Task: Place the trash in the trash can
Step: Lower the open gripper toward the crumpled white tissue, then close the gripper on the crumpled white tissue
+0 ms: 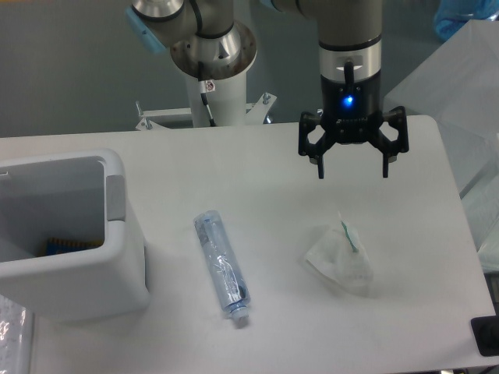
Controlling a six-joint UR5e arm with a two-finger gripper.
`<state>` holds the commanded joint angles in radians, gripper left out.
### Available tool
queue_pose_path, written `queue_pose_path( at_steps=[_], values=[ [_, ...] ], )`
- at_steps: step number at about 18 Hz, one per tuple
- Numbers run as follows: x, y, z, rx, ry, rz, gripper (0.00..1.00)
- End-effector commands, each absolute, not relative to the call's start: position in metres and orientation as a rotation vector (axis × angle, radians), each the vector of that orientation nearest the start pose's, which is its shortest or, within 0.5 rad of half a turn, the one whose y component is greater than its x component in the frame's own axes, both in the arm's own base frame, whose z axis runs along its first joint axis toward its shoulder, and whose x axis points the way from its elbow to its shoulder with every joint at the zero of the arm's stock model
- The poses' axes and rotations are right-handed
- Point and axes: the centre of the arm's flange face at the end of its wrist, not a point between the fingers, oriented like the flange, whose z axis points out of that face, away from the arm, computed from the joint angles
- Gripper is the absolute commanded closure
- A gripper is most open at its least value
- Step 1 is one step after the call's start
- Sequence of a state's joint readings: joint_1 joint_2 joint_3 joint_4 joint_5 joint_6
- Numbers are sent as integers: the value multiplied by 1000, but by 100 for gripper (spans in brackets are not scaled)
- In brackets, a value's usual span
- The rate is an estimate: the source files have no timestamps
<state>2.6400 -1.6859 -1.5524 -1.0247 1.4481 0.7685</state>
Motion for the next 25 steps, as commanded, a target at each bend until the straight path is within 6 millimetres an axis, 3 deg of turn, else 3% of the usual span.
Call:
queue_pose_path(
  at_steps=[4,11,19,23,25],
  values=[
    [-435,406,489,-2734,-379,377,0],
    [-454,418,419,-2774,-396,313,0],
    [-481,404,318,-2907,-468,257,0],
    [-502,391,298,-2914,-525,238,0],
    [-503,391,281,-2931,-541,204,0]
  ],
)
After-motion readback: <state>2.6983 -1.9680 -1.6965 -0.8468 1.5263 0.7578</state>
